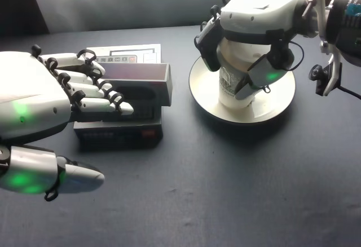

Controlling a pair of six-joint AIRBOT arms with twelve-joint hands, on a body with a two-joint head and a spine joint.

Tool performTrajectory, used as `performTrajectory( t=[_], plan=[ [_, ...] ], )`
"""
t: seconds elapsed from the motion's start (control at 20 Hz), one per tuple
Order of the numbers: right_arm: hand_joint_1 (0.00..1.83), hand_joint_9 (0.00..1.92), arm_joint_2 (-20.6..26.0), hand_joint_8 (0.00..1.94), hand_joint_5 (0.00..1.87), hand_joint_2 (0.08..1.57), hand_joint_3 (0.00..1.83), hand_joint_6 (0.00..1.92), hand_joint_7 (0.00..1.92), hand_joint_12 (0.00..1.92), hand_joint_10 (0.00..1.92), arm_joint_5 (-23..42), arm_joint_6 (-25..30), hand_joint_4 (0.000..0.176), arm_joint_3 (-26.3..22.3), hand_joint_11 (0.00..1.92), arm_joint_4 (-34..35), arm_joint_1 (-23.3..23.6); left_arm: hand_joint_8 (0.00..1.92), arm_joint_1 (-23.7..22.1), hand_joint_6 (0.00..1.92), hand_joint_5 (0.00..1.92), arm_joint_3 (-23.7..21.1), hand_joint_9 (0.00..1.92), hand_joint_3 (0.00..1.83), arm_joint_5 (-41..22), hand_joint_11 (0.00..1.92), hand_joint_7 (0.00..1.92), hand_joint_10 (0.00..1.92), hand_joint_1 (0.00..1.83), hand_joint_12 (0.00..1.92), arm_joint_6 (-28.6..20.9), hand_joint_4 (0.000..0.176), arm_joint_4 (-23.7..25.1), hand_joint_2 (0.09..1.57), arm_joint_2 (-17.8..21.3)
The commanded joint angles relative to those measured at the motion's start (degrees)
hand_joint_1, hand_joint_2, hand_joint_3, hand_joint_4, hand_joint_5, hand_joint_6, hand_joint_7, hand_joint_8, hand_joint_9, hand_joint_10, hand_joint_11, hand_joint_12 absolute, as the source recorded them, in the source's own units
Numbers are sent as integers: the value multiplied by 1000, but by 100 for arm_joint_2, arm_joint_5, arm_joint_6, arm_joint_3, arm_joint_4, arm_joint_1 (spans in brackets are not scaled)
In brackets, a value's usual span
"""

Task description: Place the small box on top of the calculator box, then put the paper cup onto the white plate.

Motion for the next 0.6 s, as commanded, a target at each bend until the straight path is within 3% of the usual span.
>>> performTrajectory(
  t=[0.0,0.05,0.1,0.15,0.2,0.25,0.3,0.35,0.55],
  plan=[
    [1281,794,47,588,694,1133,0,634,811,1153,385,500,2,0,40,445,78,28,3,-81,2,264,34,271,1,-398,0,304,3,0,380,-8,0,-122,1269,45],
    [1281,794,43,588,694,1133,0,634,811,1153,385,500,2,0,56,445,78,25,3,-87,2,264,35,271,1,-398,0,304,3,0,380,-8,0,-122,1269,45],
    [1287,796,41,268,745,1117,0,295,850,1146,279,500,9,0,65,415,78,24,1,-95,0,257,35,262,0,-398,0,297,1,0,363,-8,0,-122,1267,45],
    [1287,796,39,268,745,1117,0,295,850,1146,279,500,15,0,68,415,78,20,1,-99,0,257,34,262,0,-398,0,297,1,0,363,-8,0,-122,1267,44],
    [1238,723,29,96,731,1112,0,126,794,1153,158,501,18,0,67,308,78,10,0,-100,0,247,32,259,0,-395,0,290,0,0,370,-8,0,-122,1268,43],
    [1238,723,25,96,731,1112,0,126,794,1153,158,501,25,0,67,308,78,8,0,-100,0,247,30,259,0,-394,0,290,0,0,370,-9,0,-122,1268,43],
    [1146,609,18,5,640,1093,0,19,677,1214,53,500,52,0,67,145,78,5,8,-100,6,290,27,301,0,-392,0,340,8,0,463,-9,0,-122,1270,43],
    [1137,590,16,0,617,1082,0,4,648,1249,33,500,74,0,67,111,78,4,8,-100,7,305,23,314,0,-388,0,352,9,15,482,-9,0,-123,1270,43],
    [1087,564,-5,0,563,1060,0,0,619,1239,16,497,174,0,62,86,78,-8,5,-103,4,270,11,272,0,-371,0,310,3,0,364,-9,0,-123,1280,43]
  ],
)
